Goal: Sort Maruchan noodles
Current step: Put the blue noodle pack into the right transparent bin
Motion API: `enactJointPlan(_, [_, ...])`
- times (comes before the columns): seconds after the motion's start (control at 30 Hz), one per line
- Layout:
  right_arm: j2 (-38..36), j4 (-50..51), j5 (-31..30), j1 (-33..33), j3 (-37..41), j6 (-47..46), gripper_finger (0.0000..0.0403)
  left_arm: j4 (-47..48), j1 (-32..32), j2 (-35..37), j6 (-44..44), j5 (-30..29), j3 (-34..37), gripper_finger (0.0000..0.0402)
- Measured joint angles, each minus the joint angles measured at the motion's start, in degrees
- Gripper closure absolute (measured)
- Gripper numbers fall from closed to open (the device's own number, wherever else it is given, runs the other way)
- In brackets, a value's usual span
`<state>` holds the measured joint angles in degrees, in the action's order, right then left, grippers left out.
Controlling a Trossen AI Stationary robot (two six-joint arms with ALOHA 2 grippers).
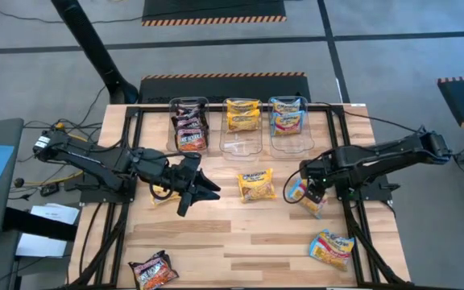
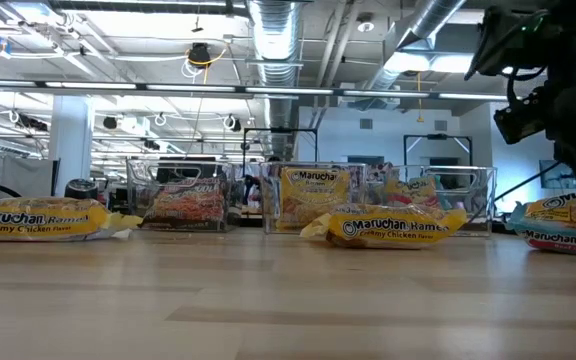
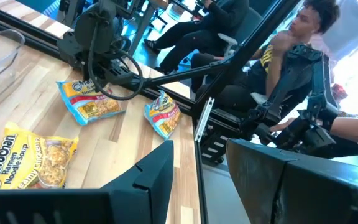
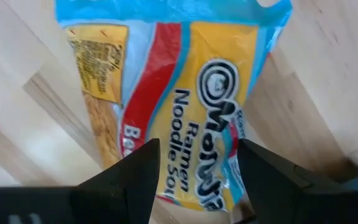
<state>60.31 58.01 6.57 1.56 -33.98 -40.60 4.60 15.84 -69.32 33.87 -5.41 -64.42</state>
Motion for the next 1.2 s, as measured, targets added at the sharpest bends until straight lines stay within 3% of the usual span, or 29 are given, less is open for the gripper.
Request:
enactJointPlan(0.27, [0.24,-4.89,3.01,-1.36,3.41,-1.92,0.0167,0.94,0.0,0.0,0.0,0.0,0.0,0.0265])
enactJointPlan(0.4, [0.53,-4.96,3.47,-1.25,3.48,-2.49,0.0192,1.16,0.0,0.0,0.0,0.0,0.0,0.0265])
enactJointPlan(0.83, [0.45,-5.08,5.94,-1.25,3.35,-2.64,0.0391,1.18,0.0,0.0,-0.02,0.0,0.0,0.0265])
enactJointPlan(1.2, [0.4,-2.93,5.51,0.1,-2.12,-2.93,0.0398,1.18,-0.32,0.0,-0.02,0.0,0.0,0.0265])
